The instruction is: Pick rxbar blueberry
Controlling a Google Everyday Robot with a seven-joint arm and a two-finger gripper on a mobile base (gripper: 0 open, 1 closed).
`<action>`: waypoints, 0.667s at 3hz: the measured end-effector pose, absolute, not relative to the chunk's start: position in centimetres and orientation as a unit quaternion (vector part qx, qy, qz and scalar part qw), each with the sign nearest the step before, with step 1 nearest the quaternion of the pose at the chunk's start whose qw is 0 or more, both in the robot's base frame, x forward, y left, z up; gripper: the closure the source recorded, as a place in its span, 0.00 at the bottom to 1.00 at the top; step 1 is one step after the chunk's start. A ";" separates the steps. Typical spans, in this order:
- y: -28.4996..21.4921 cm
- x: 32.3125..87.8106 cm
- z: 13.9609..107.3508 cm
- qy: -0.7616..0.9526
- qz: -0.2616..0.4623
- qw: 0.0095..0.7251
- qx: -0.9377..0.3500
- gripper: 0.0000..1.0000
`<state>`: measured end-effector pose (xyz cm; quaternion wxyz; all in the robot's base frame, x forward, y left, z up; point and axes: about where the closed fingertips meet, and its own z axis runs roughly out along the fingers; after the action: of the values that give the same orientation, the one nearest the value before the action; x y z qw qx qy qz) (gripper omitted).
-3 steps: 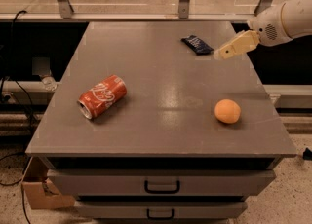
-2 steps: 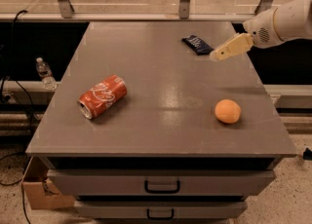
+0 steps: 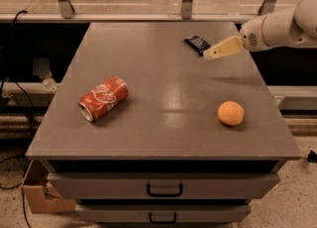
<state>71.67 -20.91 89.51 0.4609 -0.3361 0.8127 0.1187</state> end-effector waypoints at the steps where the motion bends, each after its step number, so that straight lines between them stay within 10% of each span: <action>1: -20.0 73.9 87.9 0.814 0.136 0.474 -0.306 0.00; 2: -18.7 76.0 86.4 0.814 0.147 0.481 -0.292 0.00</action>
Offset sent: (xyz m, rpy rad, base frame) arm 0.0678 0.0328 -0.0445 0.1433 -0.0084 -0.0744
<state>75.98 -18.71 86.42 0.4807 -0.2918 0.8137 0.1474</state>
